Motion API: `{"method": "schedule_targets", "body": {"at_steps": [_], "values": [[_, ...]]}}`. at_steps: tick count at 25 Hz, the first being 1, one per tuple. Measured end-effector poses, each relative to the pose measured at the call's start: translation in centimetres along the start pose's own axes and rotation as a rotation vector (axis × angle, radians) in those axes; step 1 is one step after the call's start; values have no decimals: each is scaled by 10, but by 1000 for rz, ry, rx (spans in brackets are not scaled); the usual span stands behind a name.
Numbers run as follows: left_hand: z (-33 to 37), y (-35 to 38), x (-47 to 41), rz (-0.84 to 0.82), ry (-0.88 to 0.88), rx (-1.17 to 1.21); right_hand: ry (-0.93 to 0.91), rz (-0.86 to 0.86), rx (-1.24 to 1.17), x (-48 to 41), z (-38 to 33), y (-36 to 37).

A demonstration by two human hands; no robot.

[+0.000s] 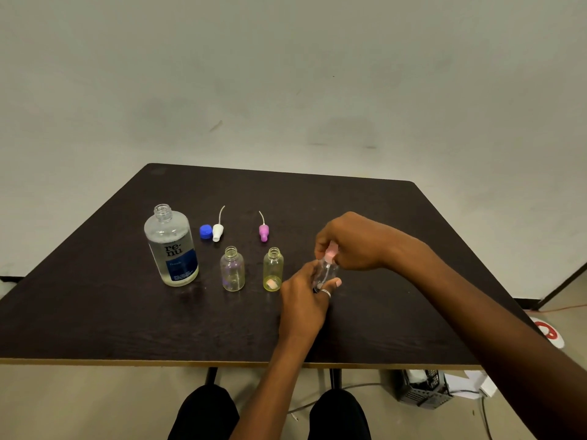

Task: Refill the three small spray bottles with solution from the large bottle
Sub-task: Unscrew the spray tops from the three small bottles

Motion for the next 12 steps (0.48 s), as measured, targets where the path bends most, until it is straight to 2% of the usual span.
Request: {"method": "schedule_targets", "body": {"at_steps": [12], "values": [[1, -2, -1, 29, 16, -5, 176, 184, 206, -4, 9, -3]]}}
Point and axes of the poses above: each hand's wrist, its own x-axis away from the middle knuckle, its own y-axis out of the palm, z = x × y, the point moved 8 cm from there along -x, towards the middle knuckle, and after that the axes turned 13 degrees about z, right-handed, at the moved point
